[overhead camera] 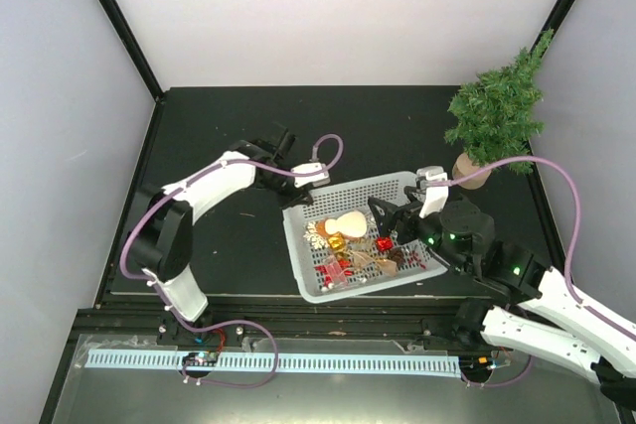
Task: Decorate the small christmas tree
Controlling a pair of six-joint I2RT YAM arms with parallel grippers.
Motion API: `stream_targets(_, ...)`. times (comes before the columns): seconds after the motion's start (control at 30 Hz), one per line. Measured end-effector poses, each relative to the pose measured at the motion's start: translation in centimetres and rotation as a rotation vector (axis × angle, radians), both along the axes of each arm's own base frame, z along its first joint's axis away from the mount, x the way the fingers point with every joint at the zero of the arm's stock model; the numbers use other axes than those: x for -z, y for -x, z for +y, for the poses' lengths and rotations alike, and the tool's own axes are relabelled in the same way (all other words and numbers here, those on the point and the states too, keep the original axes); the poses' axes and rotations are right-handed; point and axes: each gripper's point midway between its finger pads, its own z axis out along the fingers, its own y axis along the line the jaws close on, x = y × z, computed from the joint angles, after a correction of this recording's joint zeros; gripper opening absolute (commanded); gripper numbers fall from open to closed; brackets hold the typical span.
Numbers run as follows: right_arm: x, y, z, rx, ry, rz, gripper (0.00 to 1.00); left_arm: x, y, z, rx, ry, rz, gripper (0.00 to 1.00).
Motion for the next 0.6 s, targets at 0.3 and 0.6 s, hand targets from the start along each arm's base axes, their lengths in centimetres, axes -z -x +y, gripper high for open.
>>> stream_targets(0.3, -0.9, 0.3, -1.3, 0.028, -0.023, -0.027, 0.97, -1.6, -1.9, 9.5, -0.260, 0.013, -0.025, 0.01)
stream_targets(0.6, -0.8, 0.2, -1.3, 0.032, -0.020, -0.026, 0.97, -1.9, -2.1, 18.5, -0.502, 0.025, -0.030, 0.02)
